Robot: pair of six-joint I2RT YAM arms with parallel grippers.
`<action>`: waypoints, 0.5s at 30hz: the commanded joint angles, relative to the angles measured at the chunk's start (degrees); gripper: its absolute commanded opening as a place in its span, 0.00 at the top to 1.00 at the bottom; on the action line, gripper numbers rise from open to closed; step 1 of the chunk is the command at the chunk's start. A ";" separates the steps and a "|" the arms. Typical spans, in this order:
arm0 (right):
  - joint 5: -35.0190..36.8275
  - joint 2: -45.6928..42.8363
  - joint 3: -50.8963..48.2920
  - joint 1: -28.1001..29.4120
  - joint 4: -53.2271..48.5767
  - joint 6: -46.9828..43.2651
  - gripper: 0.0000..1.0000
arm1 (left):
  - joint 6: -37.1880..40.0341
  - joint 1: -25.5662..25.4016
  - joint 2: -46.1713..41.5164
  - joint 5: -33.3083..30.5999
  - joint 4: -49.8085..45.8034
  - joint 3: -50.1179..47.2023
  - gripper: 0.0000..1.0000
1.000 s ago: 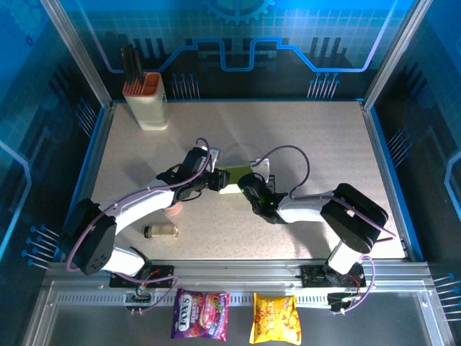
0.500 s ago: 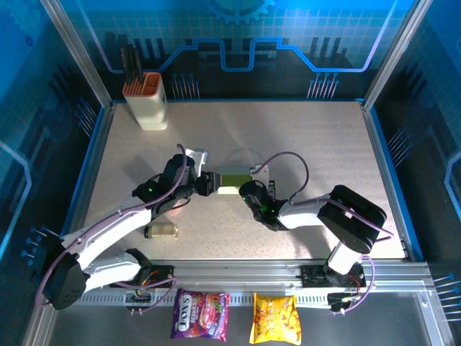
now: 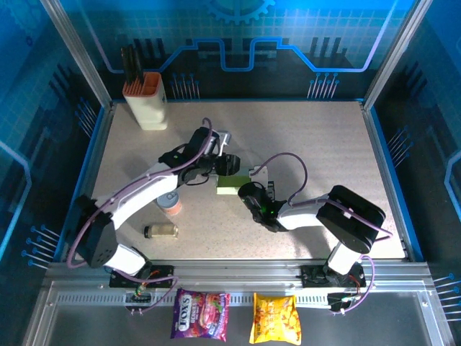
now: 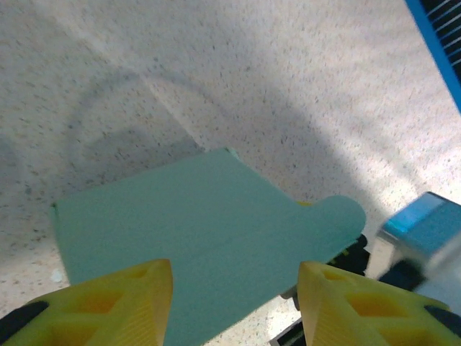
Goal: Fold the paper box
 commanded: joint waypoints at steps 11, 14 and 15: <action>-3.86 -7.68 -0.95 2.18 -15.50 4.24 0.84 | -2.49 -0.08 6.29 8.48 -2.51 -0.38 0.50; -4.77 -10.49 -1.54 2.75 -19.97 5.63 0.81 | -2.97 -0.08 6.43 8.39 -1.76 -1.92 0.50; -5.03 -11.45 -2.00 2.96 -21.04 6.13 0.80 | -3.17 -0.08 6.37 8.38 -1.40 -2.43 0.50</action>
